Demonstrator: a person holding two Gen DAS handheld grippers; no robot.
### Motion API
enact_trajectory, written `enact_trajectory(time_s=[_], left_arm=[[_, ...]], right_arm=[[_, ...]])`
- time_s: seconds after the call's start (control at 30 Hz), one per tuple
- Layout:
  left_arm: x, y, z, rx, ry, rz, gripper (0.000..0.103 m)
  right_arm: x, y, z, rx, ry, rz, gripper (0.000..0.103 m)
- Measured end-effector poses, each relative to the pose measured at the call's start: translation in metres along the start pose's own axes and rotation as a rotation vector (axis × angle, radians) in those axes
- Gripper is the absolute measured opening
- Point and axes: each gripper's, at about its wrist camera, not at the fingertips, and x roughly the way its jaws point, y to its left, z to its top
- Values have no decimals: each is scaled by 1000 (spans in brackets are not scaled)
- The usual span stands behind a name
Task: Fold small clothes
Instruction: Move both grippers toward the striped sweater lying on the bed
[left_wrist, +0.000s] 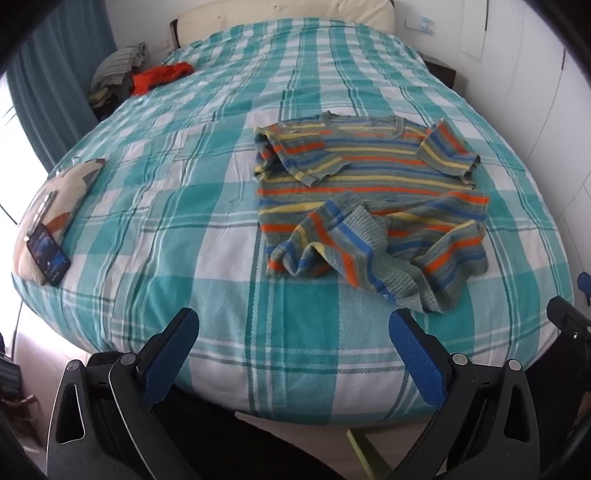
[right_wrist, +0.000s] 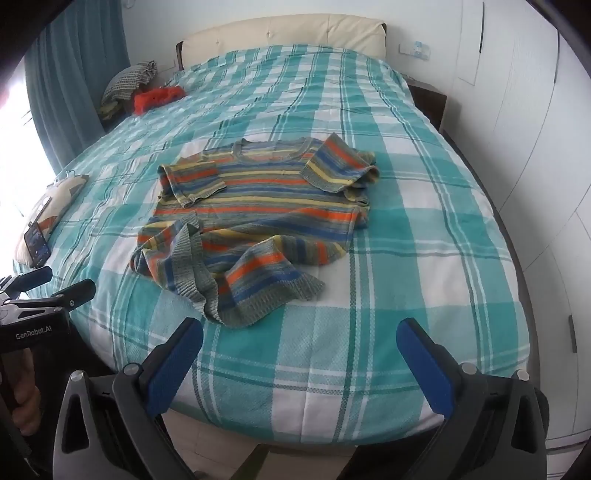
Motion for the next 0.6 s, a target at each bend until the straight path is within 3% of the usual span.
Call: enact_trajectory(time_s=[0.07, 0.6], left_arm=[[-1, -1, 0, 4, -2, -4, 103], [10, 4, -5, -13, -6, 10, 103]], right_arm=[[1, 1, -1, 11, -2, 22, 103], [11, -7, -4, -6, 1, -66, 103]])
